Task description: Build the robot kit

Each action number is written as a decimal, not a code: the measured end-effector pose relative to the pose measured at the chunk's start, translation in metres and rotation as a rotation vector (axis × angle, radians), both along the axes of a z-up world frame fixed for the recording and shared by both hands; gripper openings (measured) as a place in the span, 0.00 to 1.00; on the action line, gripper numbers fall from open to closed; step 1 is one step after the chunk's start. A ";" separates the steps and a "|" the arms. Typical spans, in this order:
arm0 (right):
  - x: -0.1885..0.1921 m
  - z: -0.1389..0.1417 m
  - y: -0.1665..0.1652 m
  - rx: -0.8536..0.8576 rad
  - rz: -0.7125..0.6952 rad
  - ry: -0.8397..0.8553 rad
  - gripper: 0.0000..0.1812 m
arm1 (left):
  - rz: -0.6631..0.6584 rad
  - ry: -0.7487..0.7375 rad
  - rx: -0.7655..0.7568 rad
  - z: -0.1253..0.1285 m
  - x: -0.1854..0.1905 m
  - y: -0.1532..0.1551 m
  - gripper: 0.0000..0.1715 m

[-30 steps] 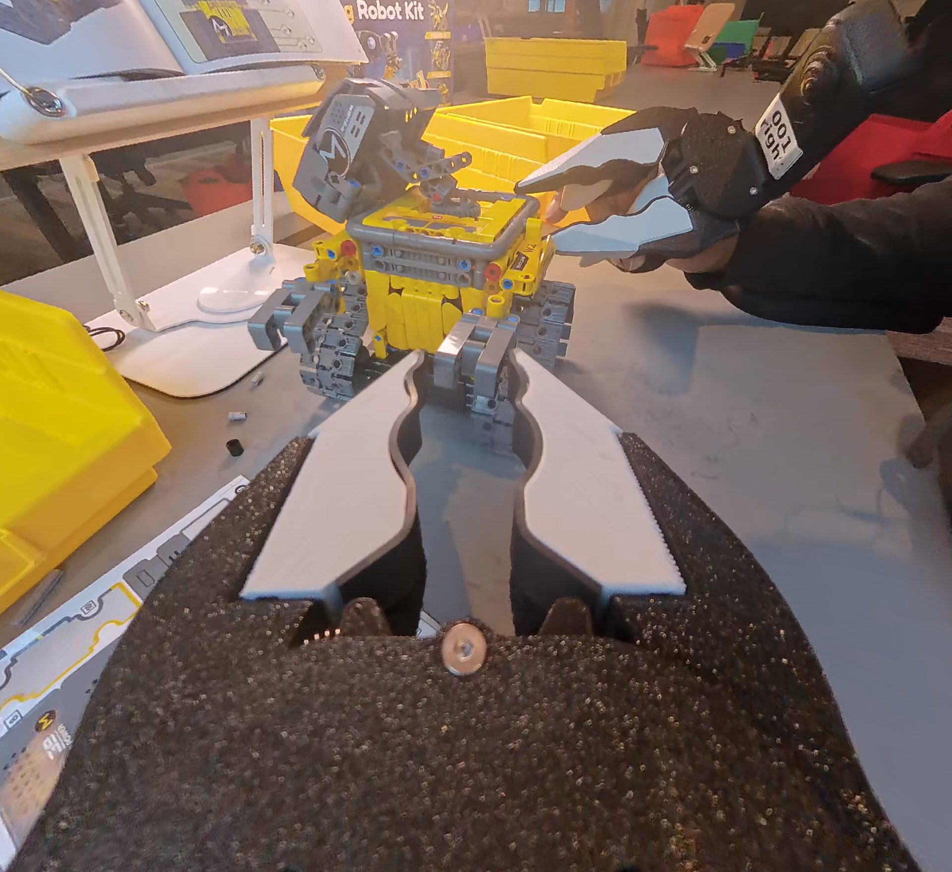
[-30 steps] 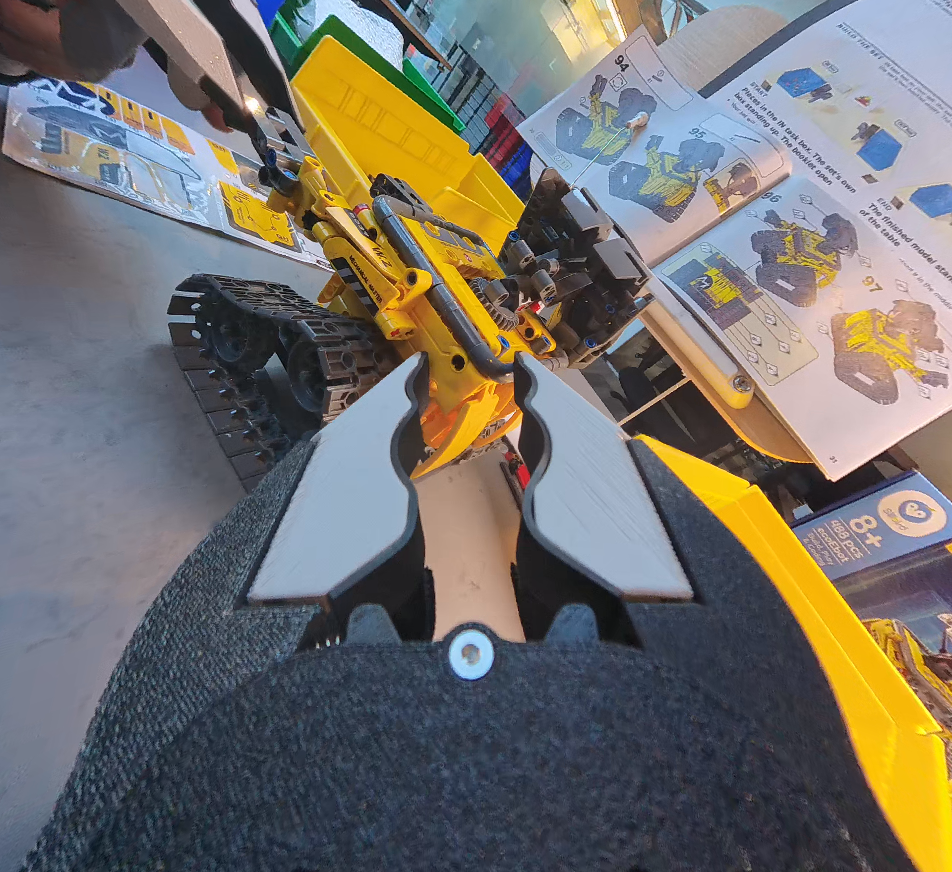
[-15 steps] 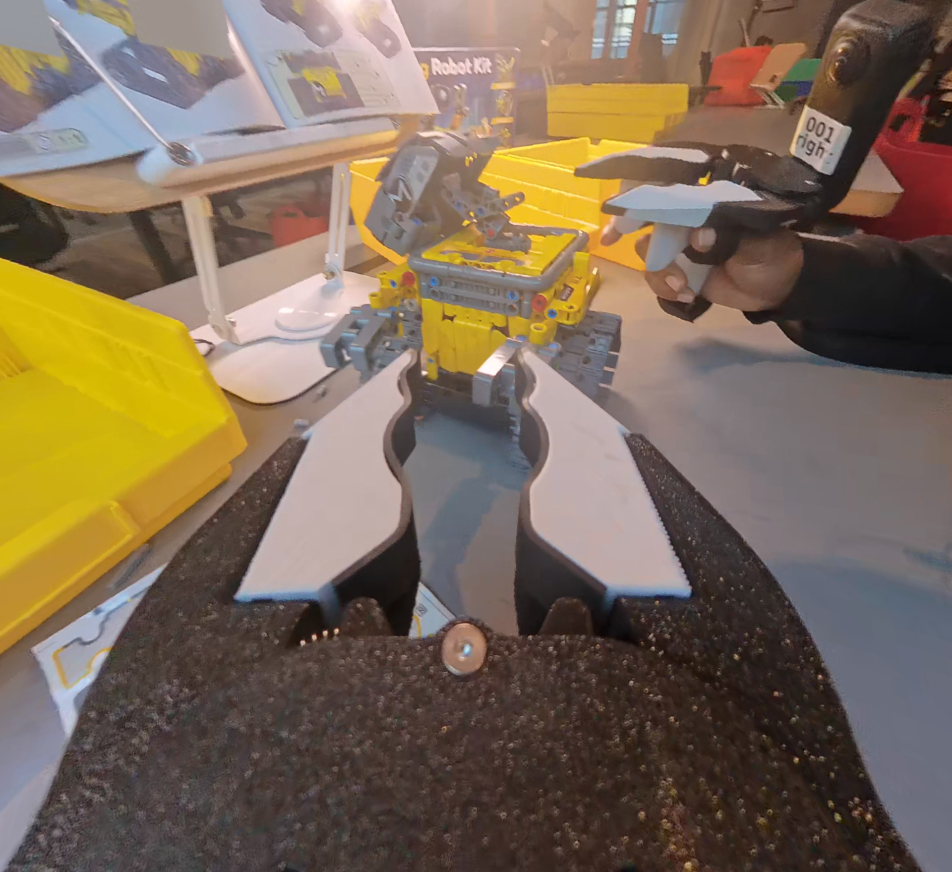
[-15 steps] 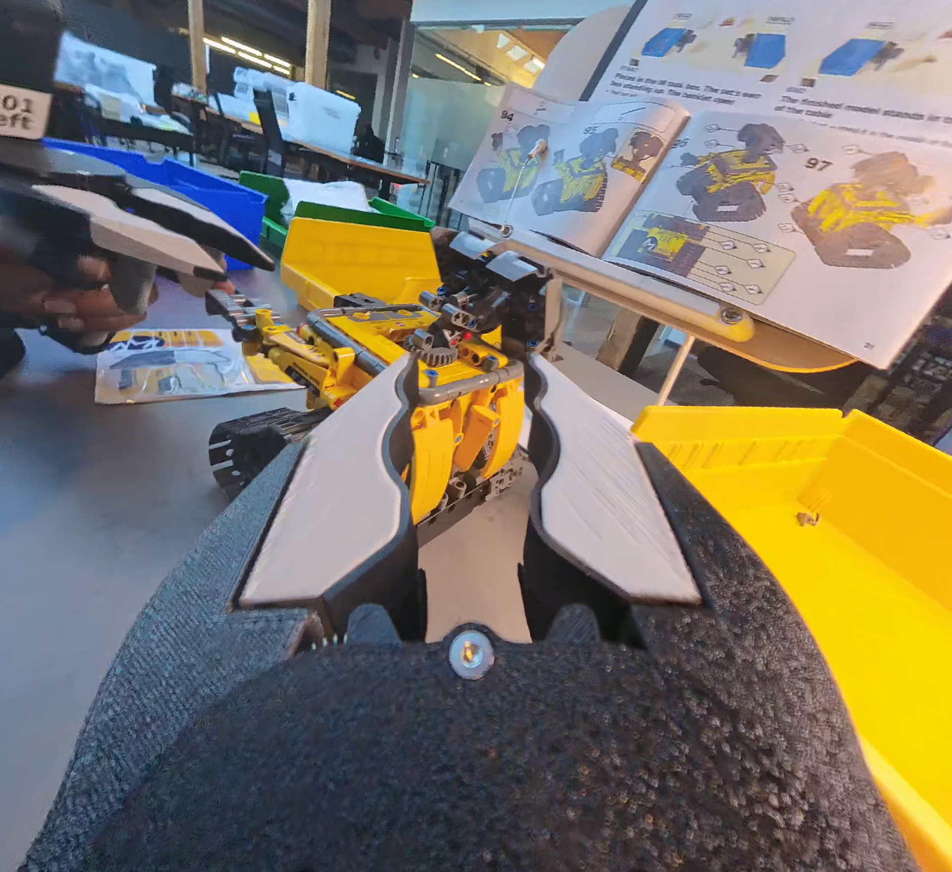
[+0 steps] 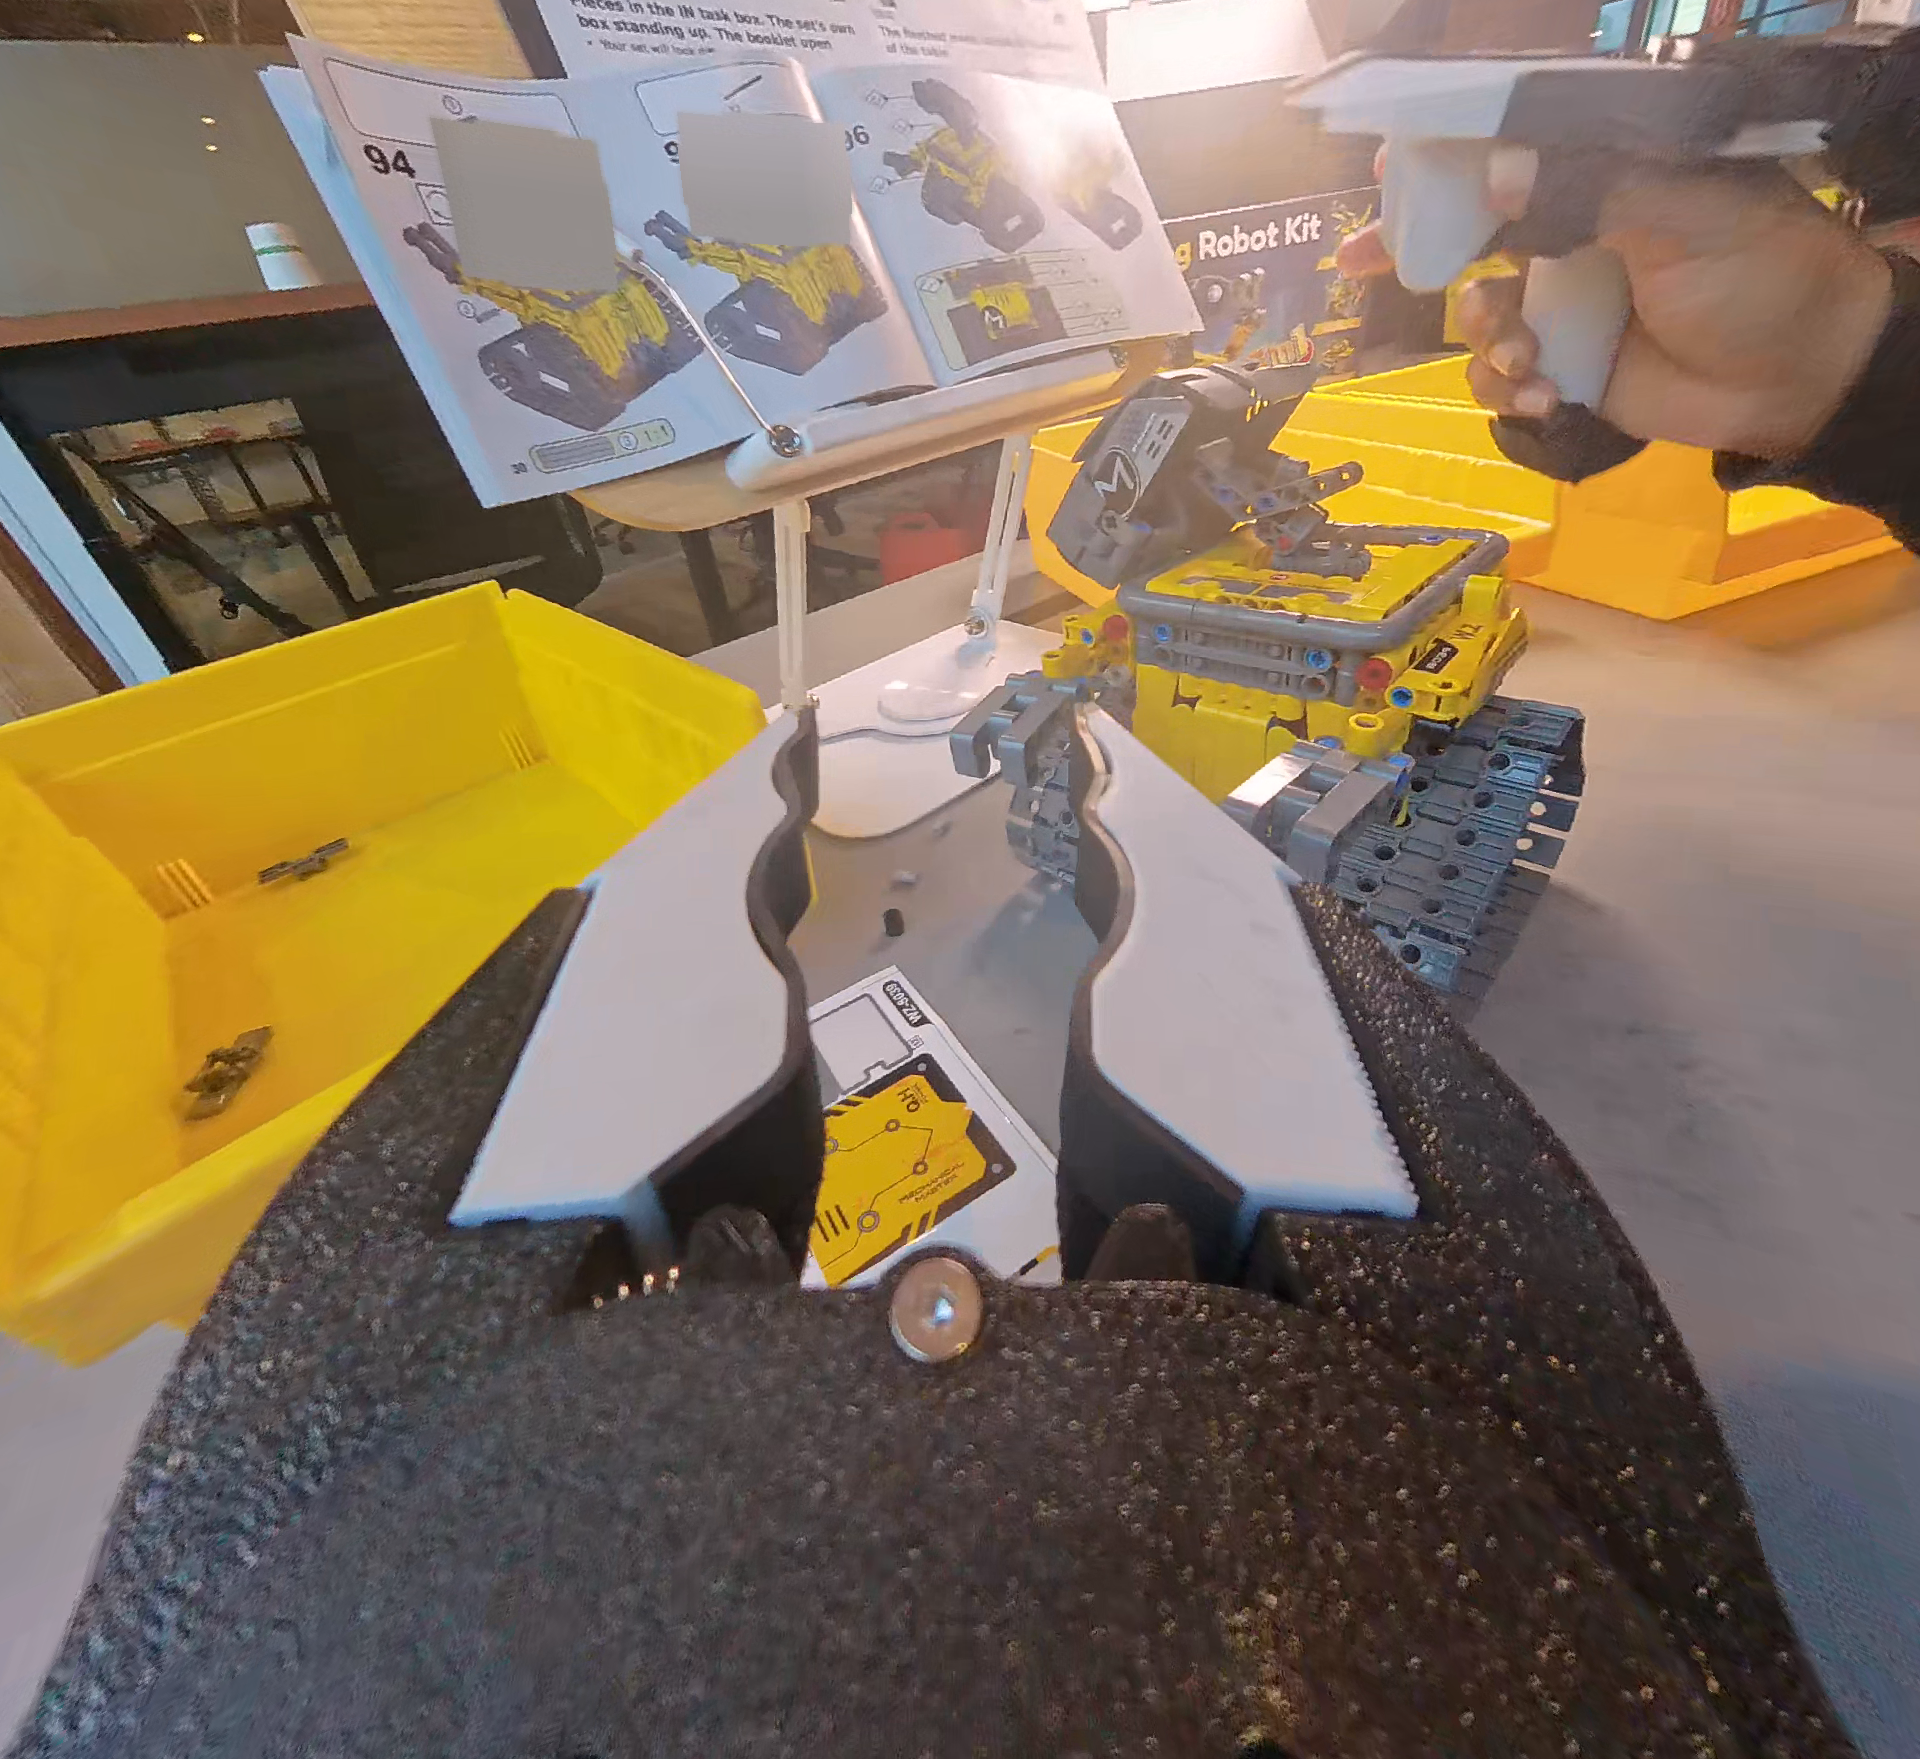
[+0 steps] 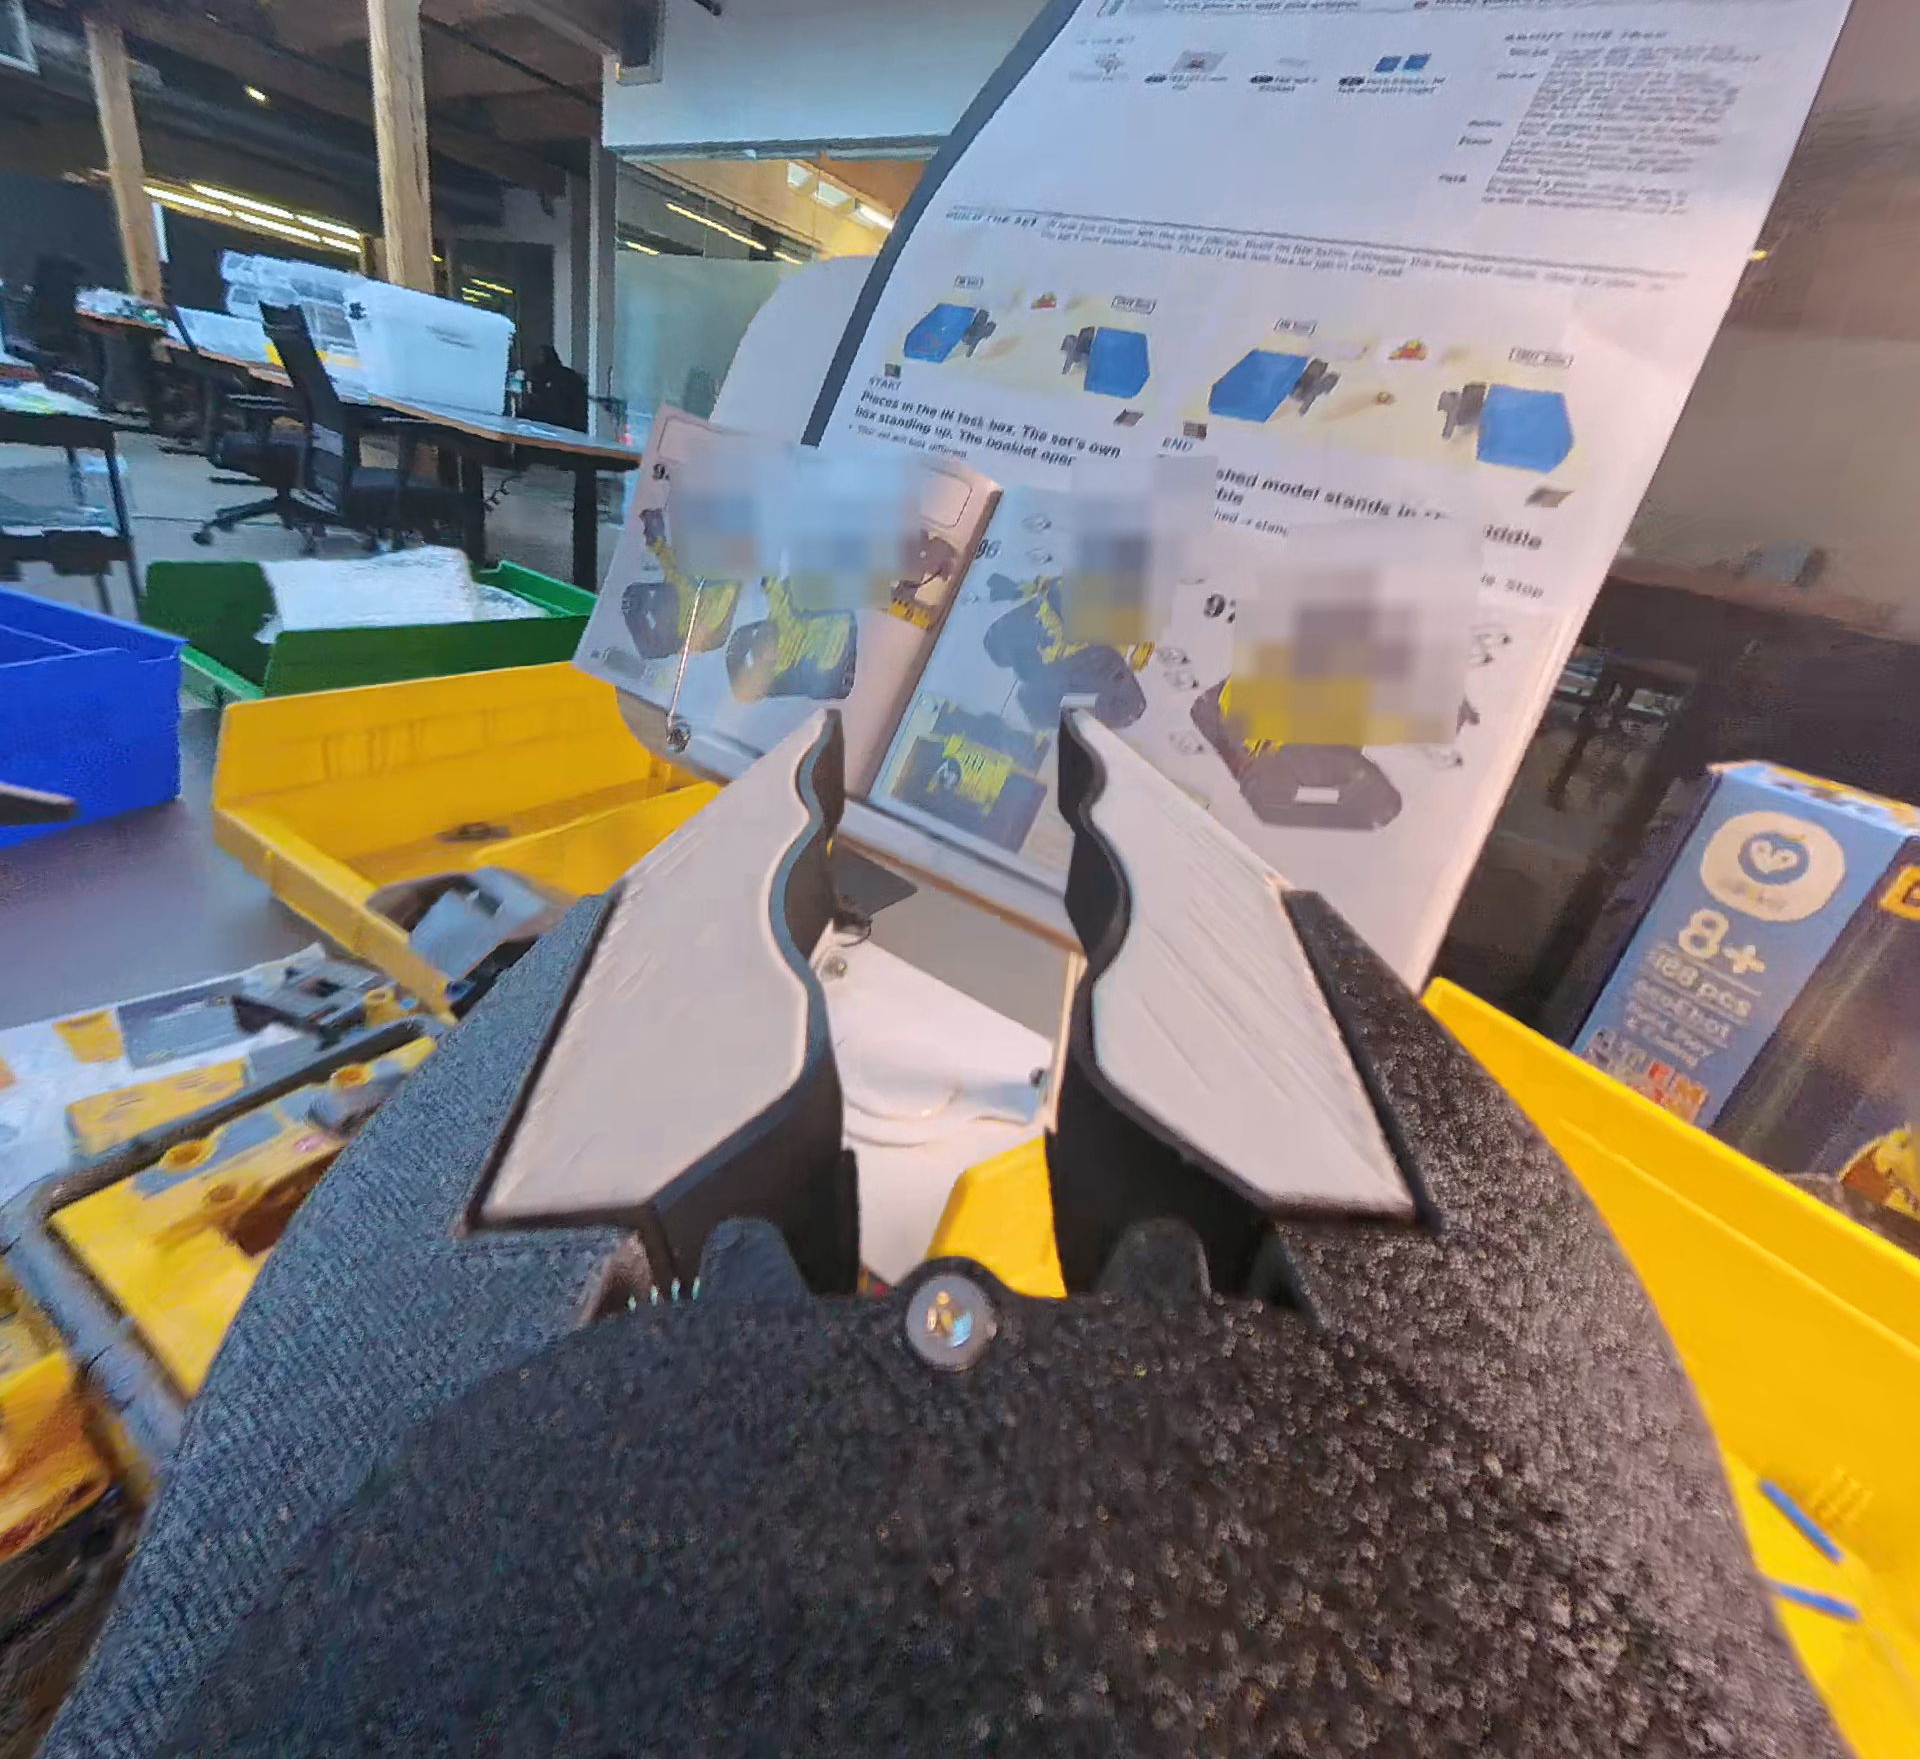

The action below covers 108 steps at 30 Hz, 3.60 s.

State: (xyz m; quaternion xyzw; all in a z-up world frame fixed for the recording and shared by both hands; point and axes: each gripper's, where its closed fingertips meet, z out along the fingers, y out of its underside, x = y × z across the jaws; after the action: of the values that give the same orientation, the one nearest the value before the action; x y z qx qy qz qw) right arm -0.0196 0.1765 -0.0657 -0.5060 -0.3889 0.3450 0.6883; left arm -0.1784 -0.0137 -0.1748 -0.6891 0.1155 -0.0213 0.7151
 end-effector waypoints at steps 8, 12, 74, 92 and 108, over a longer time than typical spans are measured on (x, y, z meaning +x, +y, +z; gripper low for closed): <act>-0.046 0.031 0.040 0.013 0.009 -0.019 0.09 | 0.026 -0.012 -0.004 -0.002 -0.008 0.002 0.27; -0.061 0.022 0.062 -0.030 -0.018 -0.047 0.00 | 0.032 -0.013 -0.011 -0.005 -0.010 0.004 0.27; -0.064 -0.013 0.083 -0.052 -0.074 -0.101 0.12 | 0.042 -0.058 -0.036 -0.009 -0.017 0.005 0.27; -0.075 -0.022 0.073 -0.052 -0.041 -0.129 0.13 | 0.042 -0.059 -0.040 -0.009 -0.017 0.005 0.27; -0.074 -0.022 0.073 -0.063 -0.036 -0.121 0.13 | 0.036 -0.058 -0.039 -0.009 -0.016 0.005 0.27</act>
State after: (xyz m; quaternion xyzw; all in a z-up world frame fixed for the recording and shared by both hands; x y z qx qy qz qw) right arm -0.0939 0.2491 -0.0880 -0.5542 -0.4096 0.3135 0.6533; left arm -0.1945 -0.0084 -0.1838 -0.7040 0.0819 -0.0305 0.7048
